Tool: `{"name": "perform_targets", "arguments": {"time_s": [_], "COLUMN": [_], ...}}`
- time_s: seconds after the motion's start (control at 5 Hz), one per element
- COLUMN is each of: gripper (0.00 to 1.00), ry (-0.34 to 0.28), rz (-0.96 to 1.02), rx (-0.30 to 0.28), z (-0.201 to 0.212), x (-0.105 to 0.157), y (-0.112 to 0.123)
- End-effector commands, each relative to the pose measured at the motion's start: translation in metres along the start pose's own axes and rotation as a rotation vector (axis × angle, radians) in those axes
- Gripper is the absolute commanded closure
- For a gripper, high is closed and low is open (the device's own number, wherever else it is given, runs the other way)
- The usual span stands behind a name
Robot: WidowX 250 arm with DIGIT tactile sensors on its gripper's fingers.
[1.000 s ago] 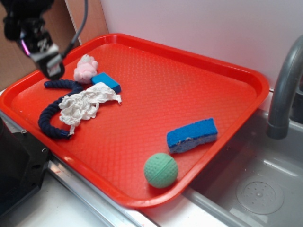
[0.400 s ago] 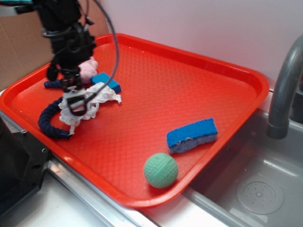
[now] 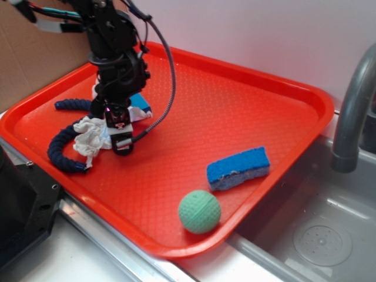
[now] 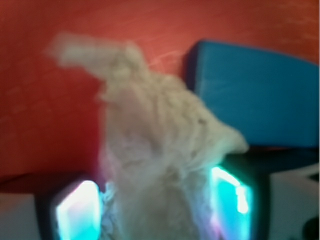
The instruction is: Grab the white paper.
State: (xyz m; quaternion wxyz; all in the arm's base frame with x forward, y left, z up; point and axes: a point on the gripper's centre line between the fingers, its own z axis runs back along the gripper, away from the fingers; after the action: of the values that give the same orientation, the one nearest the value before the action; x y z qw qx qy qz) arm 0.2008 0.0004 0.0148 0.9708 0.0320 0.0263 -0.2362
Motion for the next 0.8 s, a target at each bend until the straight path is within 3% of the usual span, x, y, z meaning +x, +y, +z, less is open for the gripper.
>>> {"name": "perform_targets", "arguments": {"time_s": [0.0,0.4,0.6], "gripper": [1.0,1.0,1.0], "ry": [-0.036,-0.041,-0.024], "rz": [0.071,0.32,0.422], "rx": [-0.026,0.002,0.027], "z": [0.032,0.116,0.148], "x": [-0.003,-0.014,0.007], "y": [0.003,0.019,0.024]}}
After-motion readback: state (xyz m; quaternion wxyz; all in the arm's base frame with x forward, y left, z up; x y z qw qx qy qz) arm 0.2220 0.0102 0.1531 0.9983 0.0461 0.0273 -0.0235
